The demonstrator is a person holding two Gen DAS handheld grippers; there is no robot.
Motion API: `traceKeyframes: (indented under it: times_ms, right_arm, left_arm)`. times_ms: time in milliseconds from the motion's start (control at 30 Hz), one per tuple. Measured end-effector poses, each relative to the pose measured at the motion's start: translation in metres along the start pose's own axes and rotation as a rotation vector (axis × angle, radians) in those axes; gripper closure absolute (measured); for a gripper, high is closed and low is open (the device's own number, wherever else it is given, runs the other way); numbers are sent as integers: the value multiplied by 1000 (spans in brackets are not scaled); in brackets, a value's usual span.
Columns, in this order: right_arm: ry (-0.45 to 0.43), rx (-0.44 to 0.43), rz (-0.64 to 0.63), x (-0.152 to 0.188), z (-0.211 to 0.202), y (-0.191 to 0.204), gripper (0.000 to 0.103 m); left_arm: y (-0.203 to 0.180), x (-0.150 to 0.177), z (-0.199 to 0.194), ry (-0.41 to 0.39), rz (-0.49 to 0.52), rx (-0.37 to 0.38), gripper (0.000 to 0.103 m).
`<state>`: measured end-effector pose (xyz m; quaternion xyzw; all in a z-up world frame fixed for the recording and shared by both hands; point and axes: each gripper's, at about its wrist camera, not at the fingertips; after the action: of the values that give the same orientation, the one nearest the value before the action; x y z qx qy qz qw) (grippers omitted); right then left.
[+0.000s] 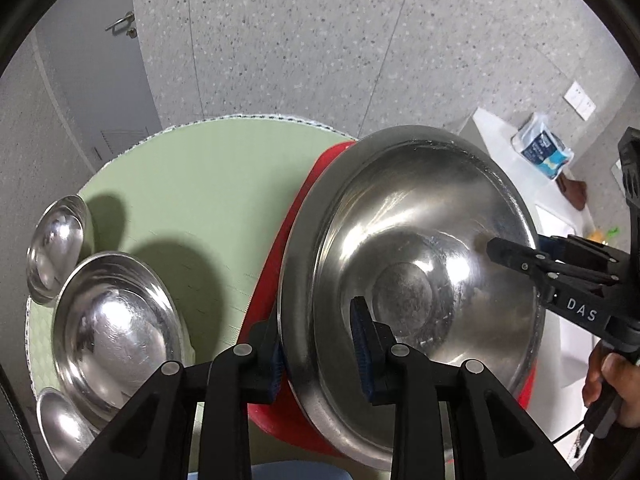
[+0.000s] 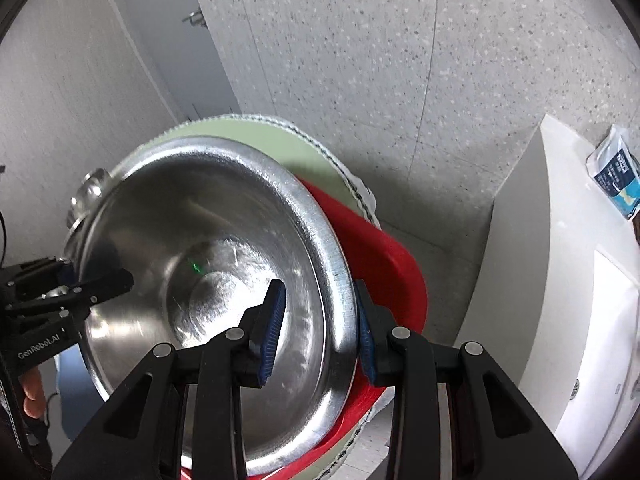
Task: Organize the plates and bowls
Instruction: 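Lift the large steel bowl and lower it into the red basin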
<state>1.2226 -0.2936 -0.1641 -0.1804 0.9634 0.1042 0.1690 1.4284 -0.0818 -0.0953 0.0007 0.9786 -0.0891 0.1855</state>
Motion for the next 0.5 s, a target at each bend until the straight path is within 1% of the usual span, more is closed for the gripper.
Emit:
traceKeyframes:
  times_ms: [100,167,200,233,300,367,433,500]
  right_arm:
    - [13,14,-2,5,7,0,69]
    - [15,19,-4,8,9,2,66]
    - [15,32,-3,8,11,2,66]
    - [11,37,0,9,10,3,65]
    - [6,27,7,11,9,4,56]
    - [-3,17,14,11,6,6,50]
    - [-13,17,26,12,0,7,48]
    - [-32,25,38,14,-7,9,46]
  left_arm:
    - [3,-3,10,18,-9,2,77]
    - [5,-2,16,25,-11,16,76]
    - [5,-2,16,19,-9,24,71]
    - [6,-3,16,16,-3,34,69]
    - [8,-4,14,10,11,34,60]
    - [9,-2,12,3,26,58,54]
    - [12,0,8,-5,30,76,48]
    - [17,4,-1,-27,38,106,34]
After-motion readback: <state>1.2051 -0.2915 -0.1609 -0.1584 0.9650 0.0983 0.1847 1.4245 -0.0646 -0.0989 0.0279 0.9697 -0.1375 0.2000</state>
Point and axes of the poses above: each gripper's, at about its wrist camera, not at the fingertips, and z roughly the way its jaws point, y to its left, x to its underside, and after that the axes turned 4 degrees about y, right-handed
